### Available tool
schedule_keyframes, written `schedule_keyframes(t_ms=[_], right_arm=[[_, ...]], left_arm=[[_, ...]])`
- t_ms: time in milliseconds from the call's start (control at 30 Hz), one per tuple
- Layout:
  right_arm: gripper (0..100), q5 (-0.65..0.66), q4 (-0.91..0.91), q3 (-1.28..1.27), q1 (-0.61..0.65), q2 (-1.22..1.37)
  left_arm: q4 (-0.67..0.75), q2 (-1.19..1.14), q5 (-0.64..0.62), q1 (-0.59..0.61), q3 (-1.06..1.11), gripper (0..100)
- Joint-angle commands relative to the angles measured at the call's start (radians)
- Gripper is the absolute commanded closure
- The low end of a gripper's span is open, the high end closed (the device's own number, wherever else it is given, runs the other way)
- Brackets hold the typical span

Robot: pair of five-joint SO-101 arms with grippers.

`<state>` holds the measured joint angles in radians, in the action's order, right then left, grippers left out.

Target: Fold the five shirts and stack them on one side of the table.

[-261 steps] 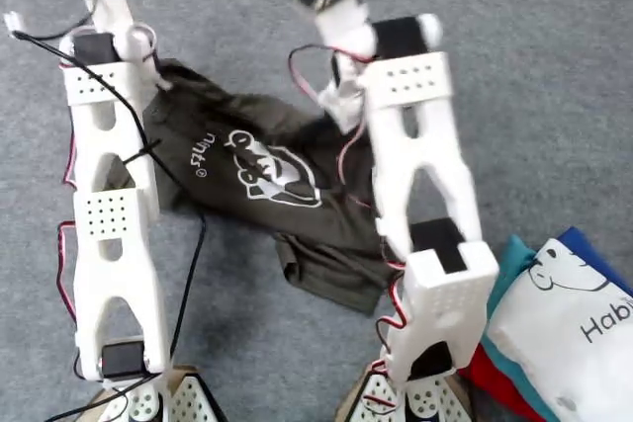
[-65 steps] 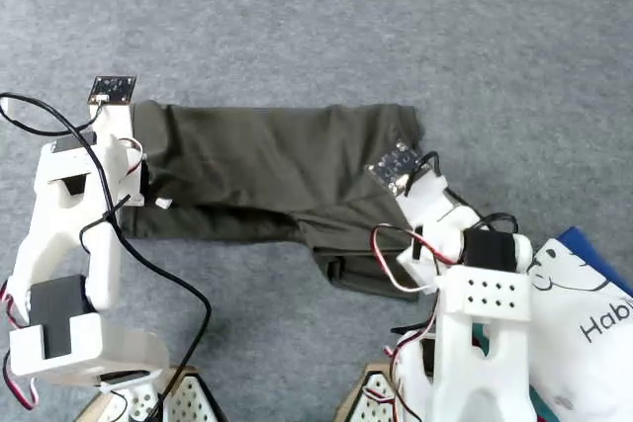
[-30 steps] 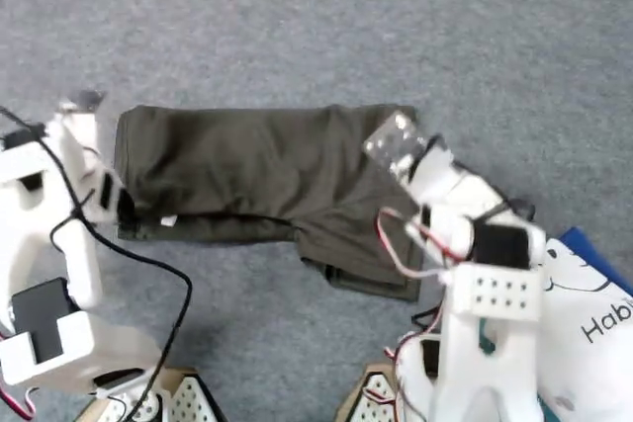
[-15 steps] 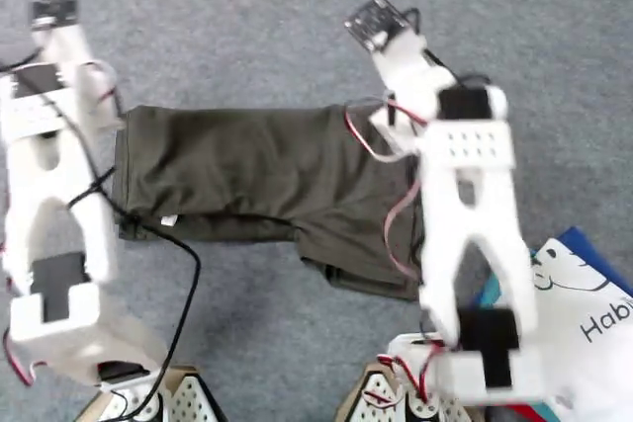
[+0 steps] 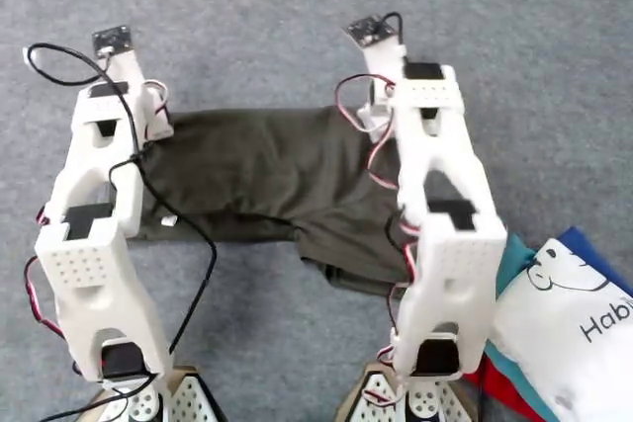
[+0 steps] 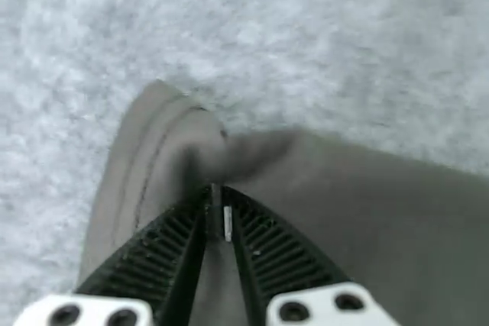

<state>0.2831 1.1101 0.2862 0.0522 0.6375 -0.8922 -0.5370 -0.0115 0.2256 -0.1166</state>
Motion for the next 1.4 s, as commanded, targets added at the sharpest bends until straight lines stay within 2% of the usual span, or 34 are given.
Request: schedule_keyframes(t_ms=[0, 133, 300, 567, 733, 933, 1100, 1233, 1367], right_arm=[[98.3, 0.054, 0.037, 0.199, -0.079, 0.087], [98.3, 0.08, 0.117, 0.337, -0.102, 0.196], [99.3, 0.121, 0.212, 0.45, -0.093, 0.254], [99.3, 0.127, 0.344, 0.533, -0.048, 0.076], [99.3, 0.126, 0.437, 0.532, -0.028, -0.114], [99.3, 0.121, 0.503, 0.45, 0.018, -0.252], [99.3, 0.097, 0.486, 0.225, 0.016, -0.348], [99.3, 0.097, 0.373, -0.059, 0.016, -0.504], [99.3, 0.103, 0.166, -0.427, 0.016, -0.656]], left_arm=[[0.002, -0.005, -0.011, 0.061, -0.06, 98], [0.002, -0.004, -0.011, 0.101, -0.063, 98], [-0.018, 0.013, -0.012, 0.095, -0.071, 98], [-0.305, 0.214, -0.003, 0.021, -0.253, 98], [-0.463, 0.34, 0.075, 0.005, -0.252, 98], [-0.471, 0.484, 0.126, 0.003, 0.044, 98], [-0.288, 0.639, 0.13, -0.008, 0.446, 98], [-0.161, 0.777, 0.13, -0.06, 0.729, 98], [-0.066, 0.86, 0.124, -0.091, 0.913, 98]])
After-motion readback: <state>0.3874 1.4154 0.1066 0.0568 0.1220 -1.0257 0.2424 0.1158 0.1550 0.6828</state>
